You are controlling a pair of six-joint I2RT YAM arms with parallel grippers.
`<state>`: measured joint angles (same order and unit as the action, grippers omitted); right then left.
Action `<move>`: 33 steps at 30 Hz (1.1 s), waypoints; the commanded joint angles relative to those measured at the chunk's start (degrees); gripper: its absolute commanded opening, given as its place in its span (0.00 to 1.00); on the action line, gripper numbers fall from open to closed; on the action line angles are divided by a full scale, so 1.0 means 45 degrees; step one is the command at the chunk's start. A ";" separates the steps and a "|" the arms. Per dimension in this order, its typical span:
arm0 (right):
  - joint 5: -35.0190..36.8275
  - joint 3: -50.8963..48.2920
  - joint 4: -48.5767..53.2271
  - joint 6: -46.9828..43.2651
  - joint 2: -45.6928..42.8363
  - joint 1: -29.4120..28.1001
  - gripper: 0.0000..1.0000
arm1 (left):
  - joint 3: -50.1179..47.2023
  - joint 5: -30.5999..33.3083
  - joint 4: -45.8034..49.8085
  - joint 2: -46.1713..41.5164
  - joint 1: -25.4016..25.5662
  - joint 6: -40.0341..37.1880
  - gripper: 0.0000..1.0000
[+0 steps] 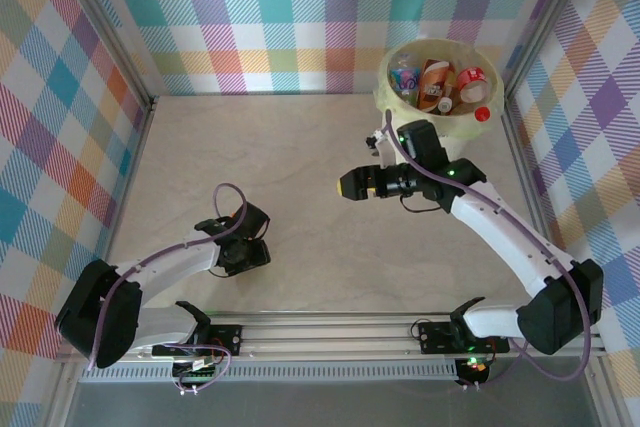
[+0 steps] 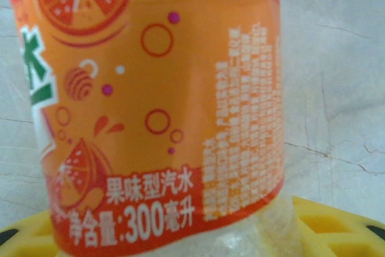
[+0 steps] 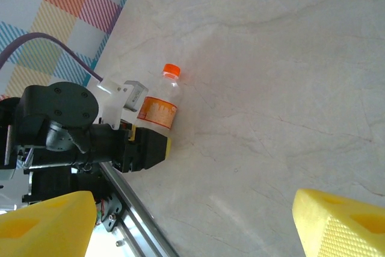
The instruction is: Put the plastic bottles in the bin
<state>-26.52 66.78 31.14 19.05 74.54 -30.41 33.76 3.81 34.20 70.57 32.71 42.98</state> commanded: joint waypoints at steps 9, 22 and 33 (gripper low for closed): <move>-0.0552 -0.1196 -0.2653 0.3909 0.0160 -0.0097 0.84 | 0.0086 -0.4160 -0.2873 -0.2758 0.0121 -0.2455 0.49; -0.1972 -0.1329 -0.5756 0.6175 0.0554 -0.0165 0.87 | 0.0499 -0.6570 -0.8068 -0.3249 0.1106 -0.2486 0.50; -0.2351 -0.0857 -0.5866 0.6139 0.1071 -0.0467 0.87 | 0.1962 -0.6766 -0.9211 -0.1451 0.2147 -0.2591 0.50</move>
<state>-35.62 60.86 6.74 46.22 78.98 -31.99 39.88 -25.54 -3.64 63.35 40.86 33.06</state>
